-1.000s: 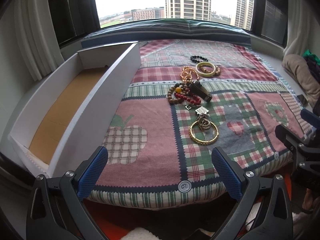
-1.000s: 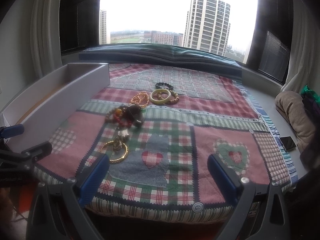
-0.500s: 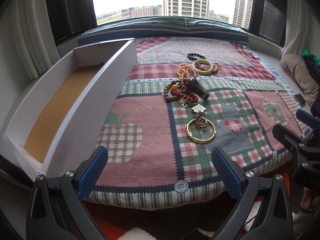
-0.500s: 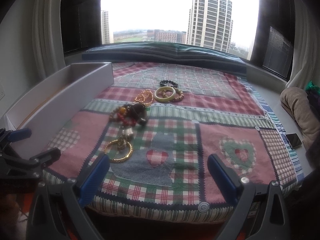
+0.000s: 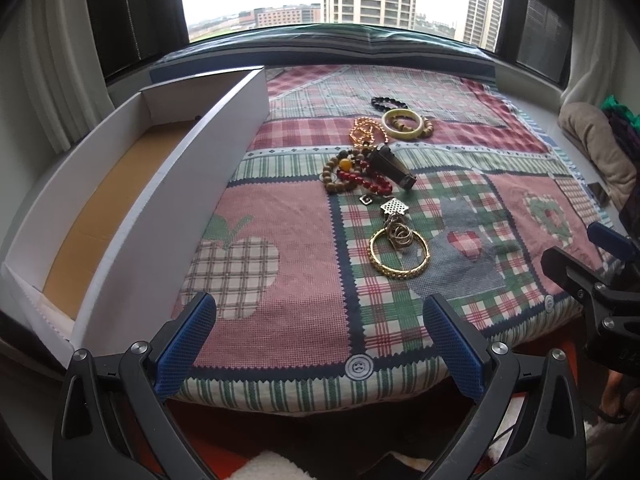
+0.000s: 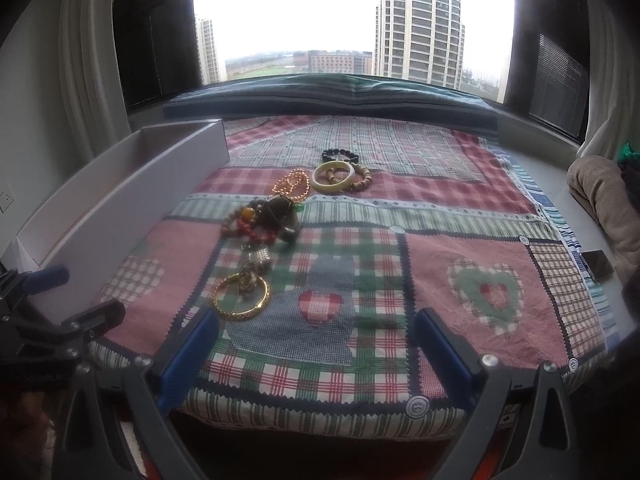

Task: Organize jewelry

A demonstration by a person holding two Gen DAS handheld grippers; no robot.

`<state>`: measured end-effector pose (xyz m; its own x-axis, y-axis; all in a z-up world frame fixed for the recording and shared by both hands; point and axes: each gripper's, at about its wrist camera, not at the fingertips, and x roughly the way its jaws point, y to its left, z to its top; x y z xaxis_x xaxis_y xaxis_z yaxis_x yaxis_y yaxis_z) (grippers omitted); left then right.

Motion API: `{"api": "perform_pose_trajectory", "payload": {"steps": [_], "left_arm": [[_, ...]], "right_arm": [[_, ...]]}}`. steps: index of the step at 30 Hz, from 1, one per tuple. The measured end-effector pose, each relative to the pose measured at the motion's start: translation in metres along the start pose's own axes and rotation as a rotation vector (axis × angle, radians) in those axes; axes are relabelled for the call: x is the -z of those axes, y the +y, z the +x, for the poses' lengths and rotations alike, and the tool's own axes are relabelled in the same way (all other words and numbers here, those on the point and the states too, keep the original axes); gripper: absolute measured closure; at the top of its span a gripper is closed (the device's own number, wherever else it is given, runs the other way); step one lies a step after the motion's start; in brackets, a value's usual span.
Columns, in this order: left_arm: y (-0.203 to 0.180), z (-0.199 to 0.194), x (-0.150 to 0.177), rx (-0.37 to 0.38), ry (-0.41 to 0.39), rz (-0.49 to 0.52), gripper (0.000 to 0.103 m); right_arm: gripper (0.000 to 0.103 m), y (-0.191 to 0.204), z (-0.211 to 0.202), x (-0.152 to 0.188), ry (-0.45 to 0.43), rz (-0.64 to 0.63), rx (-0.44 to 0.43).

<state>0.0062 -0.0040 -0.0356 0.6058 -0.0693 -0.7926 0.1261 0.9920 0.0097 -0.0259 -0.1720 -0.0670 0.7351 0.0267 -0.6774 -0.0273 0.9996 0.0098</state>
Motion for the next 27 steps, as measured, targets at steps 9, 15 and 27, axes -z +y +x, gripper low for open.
{"api": "perform_pose_trajectory", "payload": {"steps": [9,15,27], "left_arm": [[-0.002,0.005,0.002,0.010,0.014,0.010,0.000],[0.003,0.011,0.001,0.019,0.030,-0.013,0.000],[0.020,0.025,0.002,-0.006,0.045,-0.050,0.000]], "right_arm": [[0.003,0.003,0.006,0.003,0.033,-0.011,-0.007],[0.003,0.004,0.011,-0.001,0.043,-0.036,-0.005],[0.041,0.033,0.094,-0.026,0.191,-0.053,-0.202]]}}
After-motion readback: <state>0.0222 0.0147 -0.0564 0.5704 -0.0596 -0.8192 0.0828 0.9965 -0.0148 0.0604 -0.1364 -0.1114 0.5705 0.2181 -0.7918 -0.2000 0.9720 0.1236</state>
